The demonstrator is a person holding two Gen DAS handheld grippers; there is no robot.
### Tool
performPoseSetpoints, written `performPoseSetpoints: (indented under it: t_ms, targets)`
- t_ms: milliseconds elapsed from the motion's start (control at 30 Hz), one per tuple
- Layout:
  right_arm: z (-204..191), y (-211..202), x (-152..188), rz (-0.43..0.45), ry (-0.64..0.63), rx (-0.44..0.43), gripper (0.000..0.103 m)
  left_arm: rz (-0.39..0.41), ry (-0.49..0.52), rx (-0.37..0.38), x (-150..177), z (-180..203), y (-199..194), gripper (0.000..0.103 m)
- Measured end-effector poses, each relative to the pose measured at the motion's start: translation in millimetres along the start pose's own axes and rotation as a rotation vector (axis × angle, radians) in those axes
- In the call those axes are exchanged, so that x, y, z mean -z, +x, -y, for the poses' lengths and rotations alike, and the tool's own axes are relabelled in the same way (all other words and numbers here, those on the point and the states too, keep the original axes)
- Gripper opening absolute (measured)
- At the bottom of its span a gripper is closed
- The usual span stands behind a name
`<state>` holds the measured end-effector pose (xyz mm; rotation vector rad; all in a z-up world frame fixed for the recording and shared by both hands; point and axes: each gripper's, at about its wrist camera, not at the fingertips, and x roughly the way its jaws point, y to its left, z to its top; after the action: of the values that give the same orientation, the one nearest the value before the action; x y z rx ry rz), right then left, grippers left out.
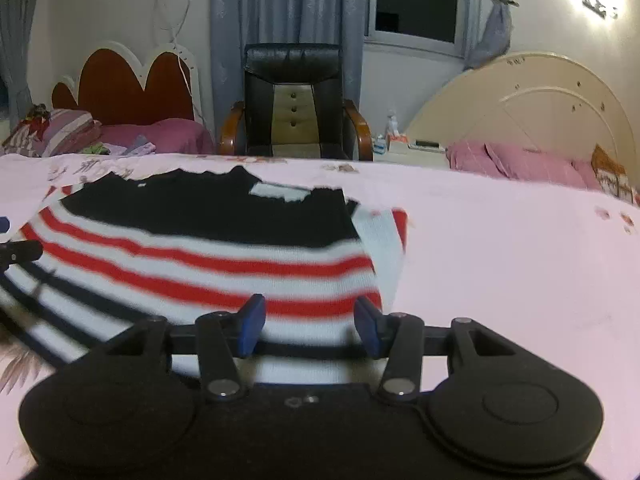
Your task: Fold small clothes
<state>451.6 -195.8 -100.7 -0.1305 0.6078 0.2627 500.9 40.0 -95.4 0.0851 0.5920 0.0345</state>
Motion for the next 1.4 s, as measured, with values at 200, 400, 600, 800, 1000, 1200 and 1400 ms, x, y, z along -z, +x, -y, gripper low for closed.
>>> performPoseSetpoints:
  t_ms: [200, 400, 600, 800, 1000, 1200, 1400]
  targets:
    - [18.9, 41.0, 11.0, -0.109, -0.001, 0.080, 0.049, -0.078, -0.076, 0.050, 17.6, -21.2, 29.8, 0.103]
    - [26.8, 42.0, 11.9, -0.109, 0.035, 0.066, 0.055, -0.102, -0.069, 0.039, 14.2, -18.0, 30.3, 0.103]
    - [28.5, 16.3, 4.9, -0.037, 0.047, 0.080, 0.053, -0.114, -0.002, -0.039, 1.4, -12.6, 8.3, 0.103]
    - [28.5, -21.7, 12.3, 0.024, 0.073, 0.013, 0.009, -0.034, -0.136, -0.051, 32.8, -35.7, -58.9, 0.102]
    - [7.1, -40.8, 25.0, 0.012, 0.069, -0.051, 0.009, -0.088, -0.540, 0.032, 87.8, -79.8, -88.1, 0.069]
    - [-20.3, -44.6, 30.4, -0.015, 0.096, -0.111, 0.011, -0.040, -0.960, 0.185, 118.5, -116.1, -66.7, 0.069]
    - [-32.9, -41.6, 31.0, -0.030, 0.114, -0.143, 0.011, 0.016, -1.074, 0.223, 112.6, -128.8, -27.7, 0.069]
